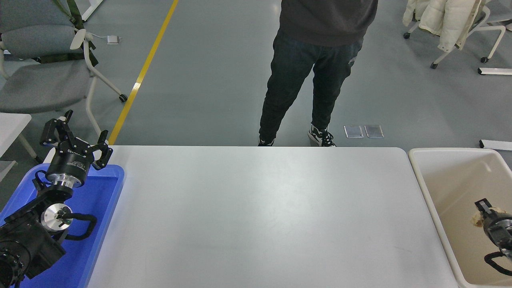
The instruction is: Clean the table surface
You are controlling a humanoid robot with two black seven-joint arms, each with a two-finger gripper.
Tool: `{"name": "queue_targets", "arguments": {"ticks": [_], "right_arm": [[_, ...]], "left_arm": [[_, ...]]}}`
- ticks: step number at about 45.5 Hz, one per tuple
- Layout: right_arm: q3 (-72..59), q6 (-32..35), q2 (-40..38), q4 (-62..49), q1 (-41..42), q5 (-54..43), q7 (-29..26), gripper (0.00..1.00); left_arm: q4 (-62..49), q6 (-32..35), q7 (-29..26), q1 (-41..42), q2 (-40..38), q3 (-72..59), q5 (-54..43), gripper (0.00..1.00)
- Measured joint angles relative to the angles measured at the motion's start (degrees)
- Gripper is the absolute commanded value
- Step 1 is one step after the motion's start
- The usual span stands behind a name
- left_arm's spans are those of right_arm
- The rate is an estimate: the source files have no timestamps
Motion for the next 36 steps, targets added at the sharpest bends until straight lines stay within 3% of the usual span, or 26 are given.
{"name": "queue_targets", "arguments": {"ticks": [26, 36], "right_arm": [[0.9, -0.2, -0.4, -0.7, 1.5, 3.0, 0.0, 1.00], [7.0, 0.1, -2.6, 2.8, 2.9, 5.7, 0.4, 1.00]], "left_arm": [[0.0, 0.1, 0.0, 0.0, 0.0, 0.0, 0.0, 1.00], [0.0, 0.1, 0.0, 0.0, 0.0, 0.0, 0.0, 1.00]]}}
